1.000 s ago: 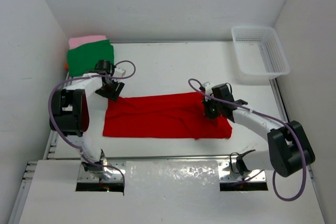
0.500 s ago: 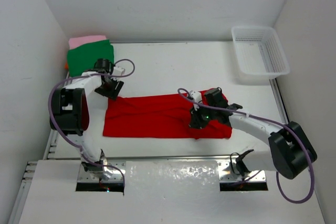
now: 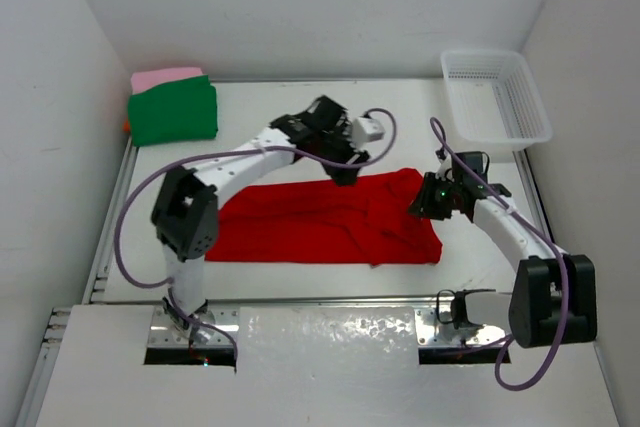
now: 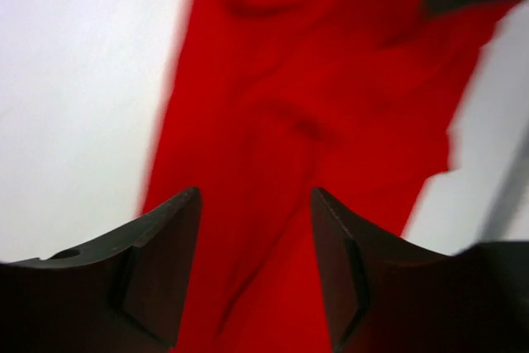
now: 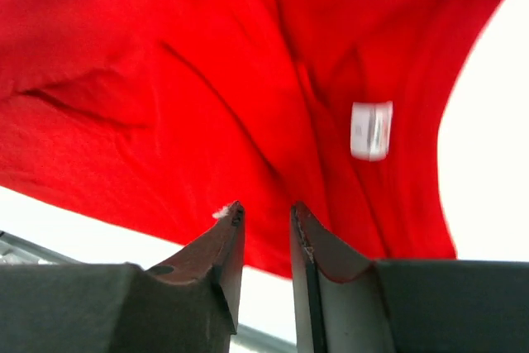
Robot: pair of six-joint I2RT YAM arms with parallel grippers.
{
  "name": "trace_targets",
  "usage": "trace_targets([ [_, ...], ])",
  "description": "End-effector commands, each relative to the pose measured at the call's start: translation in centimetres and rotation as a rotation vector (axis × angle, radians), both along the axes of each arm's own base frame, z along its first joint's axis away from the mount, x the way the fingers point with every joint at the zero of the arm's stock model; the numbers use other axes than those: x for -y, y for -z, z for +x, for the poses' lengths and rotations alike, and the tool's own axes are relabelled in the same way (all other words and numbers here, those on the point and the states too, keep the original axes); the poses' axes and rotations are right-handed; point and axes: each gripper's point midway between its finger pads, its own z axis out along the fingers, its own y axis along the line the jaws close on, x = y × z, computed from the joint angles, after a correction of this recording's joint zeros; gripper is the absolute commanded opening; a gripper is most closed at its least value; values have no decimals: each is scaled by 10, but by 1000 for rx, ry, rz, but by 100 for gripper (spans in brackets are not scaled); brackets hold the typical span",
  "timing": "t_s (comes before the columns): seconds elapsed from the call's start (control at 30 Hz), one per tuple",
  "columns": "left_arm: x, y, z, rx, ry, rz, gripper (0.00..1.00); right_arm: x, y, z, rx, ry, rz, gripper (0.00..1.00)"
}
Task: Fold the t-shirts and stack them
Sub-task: Fold the other side of the tshirt into a rectangle
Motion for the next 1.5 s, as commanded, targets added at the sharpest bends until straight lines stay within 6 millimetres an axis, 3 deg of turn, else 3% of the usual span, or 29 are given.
trace_targets([
  [0.0, 56, 13, -22, -184, -6, -88, 54, 11, 9, -26, -108, 97, -17, 27],
  [0.07, 76, 21, -23, -220, -11, -103, 54, 12, 15, -31, -122, 109, -5, 27],
  [0.1, 81, 36, -24, -266, -35, -91, 54, 14, 16, -32, -126, 119, -4, 27],
  [0.13, 88, 36, -21, -267, -37, -99, 54, 16, 20, -35, -138, 123, -4, 29],
  [0.17, 94, 48, -24, -269, -40, -77, 55, 16, 22, -37, -141, 125, -4, 30],
  [0.27, 101, 67, -28, -288, -58, -43, 56, 10, 27, -36, -134, 119, 32, 33],
  [0.47, 92, 93, -50, -357, -53, 9, 56, -1, 38, -42, -141, 85, 94, 33],
  [0.73, 97, 90, -62, -395, -18, -13, 50, 2, 50, -48, -162, 83, 73, 35],
  [0.83, 98, 87, -65, -407, -8, -26, 37, 7, 51, -44, -153, 78, 41, 38],
  [1.0, 99, 85, -68, -418, 5, -31, 0, 7, 52, -37, -136, 60, 36, 37],
  [1.2, 95, 71, -57, -359, 15, -8, 0, 1, 55, -35, -124, 60, 77, 5],
  [1.27, 91, 71, -56, -351, 13, 3, 0, 4, 51, -32, -99, 63, 56, 0],
  [1.47, 87, 57, -57, -333, 47, 13, 0, 13, 43, -37, -104, 41, -11, 0],
])
